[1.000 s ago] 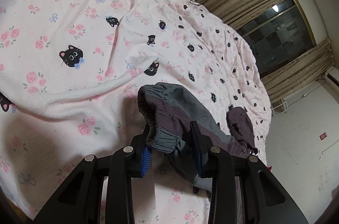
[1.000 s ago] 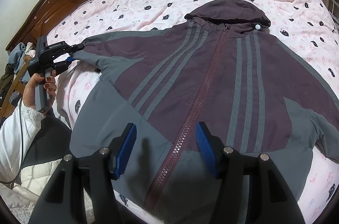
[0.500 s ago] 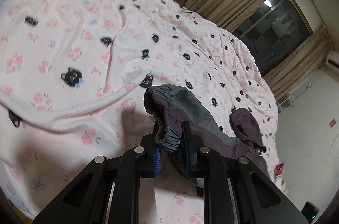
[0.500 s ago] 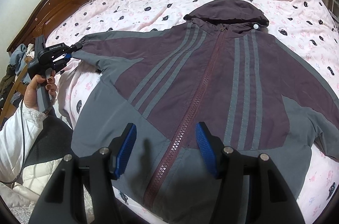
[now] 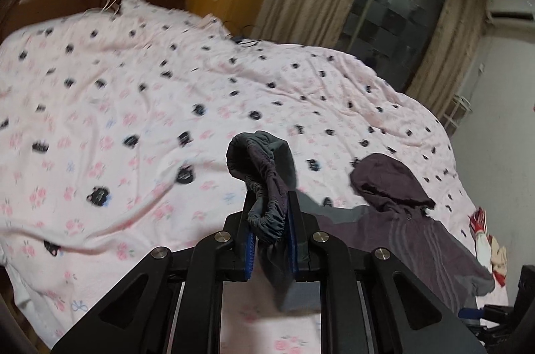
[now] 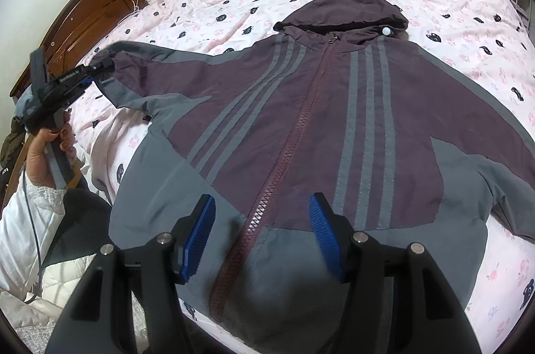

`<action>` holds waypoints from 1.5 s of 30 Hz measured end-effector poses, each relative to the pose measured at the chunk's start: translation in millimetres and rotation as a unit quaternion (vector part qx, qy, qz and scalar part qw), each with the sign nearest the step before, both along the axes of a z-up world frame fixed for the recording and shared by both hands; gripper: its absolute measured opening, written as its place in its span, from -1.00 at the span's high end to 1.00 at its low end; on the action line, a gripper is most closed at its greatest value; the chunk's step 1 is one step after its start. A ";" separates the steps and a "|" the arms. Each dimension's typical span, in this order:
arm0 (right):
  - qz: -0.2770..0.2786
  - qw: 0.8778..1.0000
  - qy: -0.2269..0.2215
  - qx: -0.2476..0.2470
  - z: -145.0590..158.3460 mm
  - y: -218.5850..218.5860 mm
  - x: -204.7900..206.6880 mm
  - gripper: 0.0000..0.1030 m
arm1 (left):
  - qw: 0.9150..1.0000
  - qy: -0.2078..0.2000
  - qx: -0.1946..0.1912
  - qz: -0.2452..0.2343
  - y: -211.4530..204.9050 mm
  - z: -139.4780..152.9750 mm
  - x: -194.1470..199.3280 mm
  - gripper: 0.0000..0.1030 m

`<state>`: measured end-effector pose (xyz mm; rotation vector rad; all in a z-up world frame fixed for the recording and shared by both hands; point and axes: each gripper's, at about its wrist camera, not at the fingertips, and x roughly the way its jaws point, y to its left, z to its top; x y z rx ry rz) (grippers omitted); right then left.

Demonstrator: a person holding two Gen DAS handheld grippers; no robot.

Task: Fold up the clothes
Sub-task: 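Lift the grasped sleeve cuff with the left gripper, then carry the sleeve across the jacket body and lower it with the left gripper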

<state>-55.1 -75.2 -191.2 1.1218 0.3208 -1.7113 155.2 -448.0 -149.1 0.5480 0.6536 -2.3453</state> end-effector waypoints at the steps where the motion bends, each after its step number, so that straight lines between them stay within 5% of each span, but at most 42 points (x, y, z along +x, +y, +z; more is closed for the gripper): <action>1: -0.001 1.000 -0.003 -0.001 -0.8 1.0 -1.4 -0.16 | 1.000 -0.003 -0.007 -0.006 5.1 4.9 -5.2 0.75; 16: -0.013 1.000 -0.023 -0.015 -8.3 16.3 -13.8 -0.16 | 0.990 -0.037 -0.090 -0.106 94.6 52.5 -97.6 0.75; 33: -0.037 0.999 -0.028 -0.012 -11.2 51.1 -36.6 -0.16 | 0.969 -0.125 -0.082 -0.196 186.2 3.4 -175.5 0.76; 45: -0.039 0.998 -0.040 0.001 -21.4 60.6 -50.9 -0.16 | 0.959 -0.182 -0.075 -0.205 218.3 -37.5 -201.0 0.76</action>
